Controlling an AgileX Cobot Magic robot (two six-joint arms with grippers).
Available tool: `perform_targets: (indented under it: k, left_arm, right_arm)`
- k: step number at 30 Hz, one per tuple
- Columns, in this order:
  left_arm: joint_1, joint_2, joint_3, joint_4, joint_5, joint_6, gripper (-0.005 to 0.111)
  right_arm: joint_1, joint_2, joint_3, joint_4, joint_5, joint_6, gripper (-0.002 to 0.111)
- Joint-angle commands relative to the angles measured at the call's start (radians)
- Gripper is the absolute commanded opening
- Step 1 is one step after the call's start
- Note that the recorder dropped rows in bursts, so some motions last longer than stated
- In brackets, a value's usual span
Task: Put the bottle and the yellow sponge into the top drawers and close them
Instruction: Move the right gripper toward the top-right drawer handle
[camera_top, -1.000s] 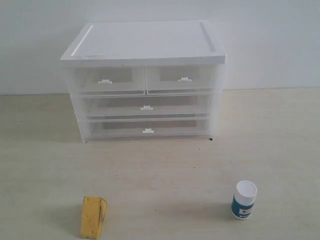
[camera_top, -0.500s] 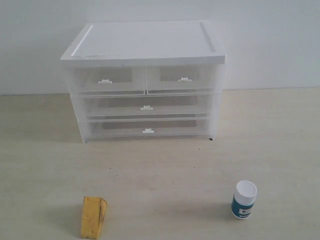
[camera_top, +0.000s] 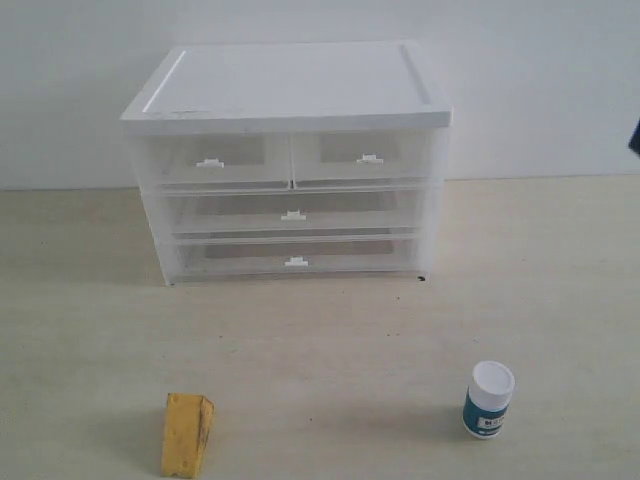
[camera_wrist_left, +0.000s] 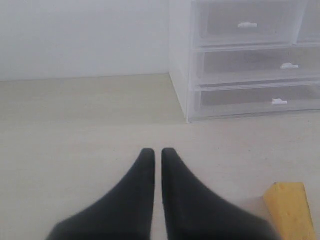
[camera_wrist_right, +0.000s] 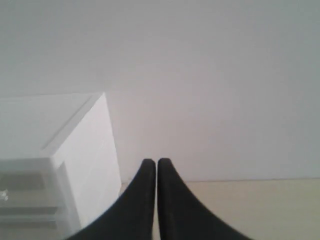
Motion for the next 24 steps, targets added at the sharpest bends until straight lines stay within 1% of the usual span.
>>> perform_targets:
  k: [1, 6, 10, 16, 24]
  left_arm:
    - [0.003, -0.004, 0.004, -0.009, 0.0, 0.004, 0.004]
    - [0.003, -0.004, 0.004, -0.009, 0.0, 0.004, 0.004]
    - [0.003, -0.004, 0.004, -0.009, 0.0, 0.004, 0.004]
    - [0.003, -0.004, 0.004, -0.009, 0.0, 0.004, 0.004]
    - [0.003, -0.004, 0.004, -0.009, 0.0, 0.004, 0.004]
  right_arm:
    - [0.124, 0.108, -0.005, 0.153, -0.095, -0.149, 0.0]
    - [0.32, 0.245, -0.005, 0.46, -0.288, -0.401, 0.0]
    - [0.453, 0.362, -0.005, 0.565, -0.481, -0.437, 0.0]
    - [0.547, 0.523, -0.009, 0.581, -0.672, -0.383, 0.0]
    - [0.618, 0.682, -0.121, 0.575, -0.677, -0.357, 0.0]
